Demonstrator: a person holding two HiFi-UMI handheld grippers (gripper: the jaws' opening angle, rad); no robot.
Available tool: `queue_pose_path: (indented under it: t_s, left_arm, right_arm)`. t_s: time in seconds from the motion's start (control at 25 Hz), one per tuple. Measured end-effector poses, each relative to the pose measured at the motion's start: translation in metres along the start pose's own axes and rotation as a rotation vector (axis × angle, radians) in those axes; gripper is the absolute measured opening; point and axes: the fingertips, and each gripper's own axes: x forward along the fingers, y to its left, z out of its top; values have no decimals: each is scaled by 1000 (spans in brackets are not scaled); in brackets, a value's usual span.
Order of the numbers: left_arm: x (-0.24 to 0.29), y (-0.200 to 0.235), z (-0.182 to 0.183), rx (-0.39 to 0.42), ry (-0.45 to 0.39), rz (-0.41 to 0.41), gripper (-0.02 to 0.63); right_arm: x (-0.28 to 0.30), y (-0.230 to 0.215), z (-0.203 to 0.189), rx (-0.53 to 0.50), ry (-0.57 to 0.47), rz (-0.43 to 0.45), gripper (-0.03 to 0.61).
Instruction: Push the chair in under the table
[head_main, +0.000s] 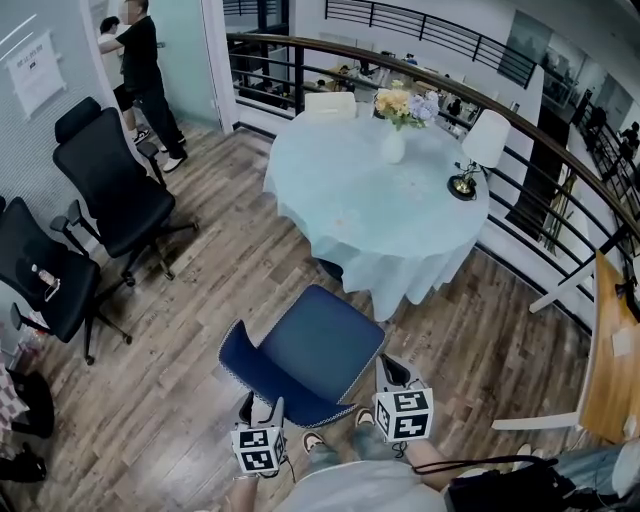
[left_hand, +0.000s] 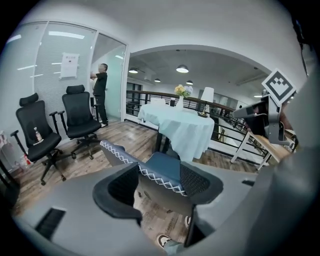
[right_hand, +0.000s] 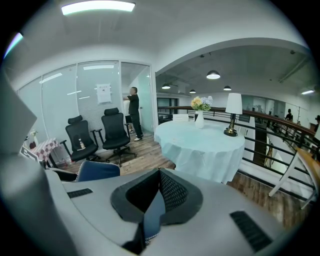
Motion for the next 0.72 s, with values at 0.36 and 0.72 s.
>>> queue_pose_path:
  t_s: [0.36,0.72]
  left_arm:
    - [32,-36,22,21,-3,-49,265]
    - [63,-73,40,30,9,-71,265]
  right_arm:
    - [-7,-25,0,23,1,-50,17]
    - [-17,-63,-5,63,-2,-113,17]
